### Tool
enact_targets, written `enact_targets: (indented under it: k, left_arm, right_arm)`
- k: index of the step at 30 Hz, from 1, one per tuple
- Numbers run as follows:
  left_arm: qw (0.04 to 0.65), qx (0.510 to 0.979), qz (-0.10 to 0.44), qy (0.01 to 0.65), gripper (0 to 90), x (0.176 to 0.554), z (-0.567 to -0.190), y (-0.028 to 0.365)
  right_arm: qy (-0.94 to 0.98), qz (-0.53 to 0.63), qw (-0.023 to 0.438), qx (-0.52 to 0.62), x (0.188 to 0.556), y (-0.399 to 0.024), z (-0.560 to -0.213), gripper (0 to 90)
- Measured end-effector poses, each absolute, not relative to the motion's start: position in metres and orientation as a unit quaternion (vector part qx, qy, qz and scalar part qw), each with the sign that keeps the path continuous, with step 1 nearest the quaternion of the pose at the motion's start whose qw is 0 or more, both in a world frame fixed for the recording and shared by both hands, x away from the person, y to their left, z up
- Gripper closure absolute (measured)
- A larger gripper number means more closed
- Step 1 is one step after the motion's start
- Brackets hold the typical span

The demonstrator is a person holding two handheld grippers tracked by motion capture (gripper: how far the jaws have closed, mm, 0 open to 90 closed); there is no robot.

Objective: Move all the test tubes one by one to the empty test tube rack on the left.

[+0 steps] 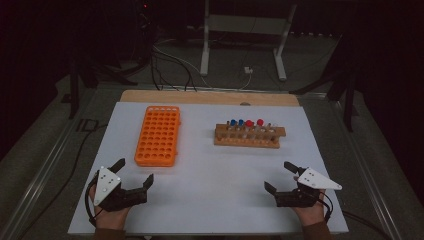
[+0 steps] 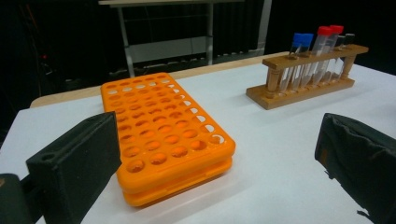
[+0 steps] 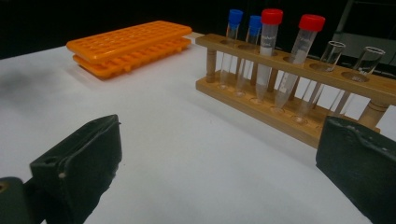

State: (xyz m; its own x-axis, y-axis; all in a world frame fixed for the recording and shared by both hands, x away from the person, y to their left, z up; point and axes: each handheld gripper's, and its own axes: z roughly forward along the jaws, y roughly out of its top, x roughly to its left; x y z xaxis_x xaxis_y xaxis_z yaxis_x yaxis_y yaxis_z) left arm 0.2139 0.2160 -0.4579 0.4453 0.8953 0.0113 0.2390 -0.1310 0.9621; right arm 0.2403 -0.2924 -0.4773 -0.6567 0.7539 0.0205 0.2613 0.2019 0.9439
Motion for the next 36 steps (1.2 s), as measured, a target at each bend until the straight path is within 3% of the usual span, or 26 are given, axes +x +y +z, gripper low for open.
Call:
enact_targets:
  k: [16, 36]
  left_arm:
    - [0.504, 0.678, 0.319, 0.429, 0.8, 0.215, -0.461, 0.218]
    - [0.503, 0.674, 0.319, 0.437, 0.8, 0.216, -0.463, 0.217]
  right_arm:
    - [0.731, 0.535, 0.244, 0.346, 0.244, -0.290, -0.464, 0.8]
    - [0.724, 0.516, 0.259, 0.377, 0.297, -0.286, -0.428, 2.6]
